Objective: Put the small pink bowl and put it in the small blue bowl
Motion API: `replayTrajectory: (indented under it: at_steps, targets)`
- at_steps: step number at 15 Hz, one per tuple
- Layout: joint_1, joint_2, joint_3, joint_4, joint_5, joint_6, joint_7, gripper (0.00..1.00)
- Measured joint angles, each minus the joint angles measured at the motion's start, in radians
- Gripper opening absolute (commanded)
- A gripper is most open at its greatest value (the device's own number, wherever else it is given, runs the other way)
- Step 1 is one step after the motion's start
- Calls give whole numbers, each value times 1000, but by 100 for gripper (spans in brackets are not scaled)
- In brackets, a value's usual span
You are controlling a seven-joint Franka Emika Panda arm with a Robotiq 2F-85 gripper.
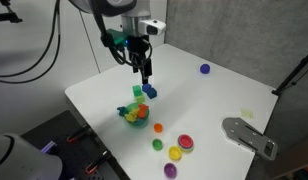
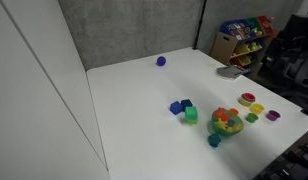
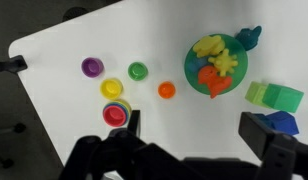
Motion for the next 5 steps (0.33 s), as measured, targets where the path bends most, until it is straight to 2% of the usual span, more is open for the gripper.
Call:
replayTrajectory:
  at_steps: [5]
  targets:
    - [-1,-95,28,-10,0,-48,-20,100]
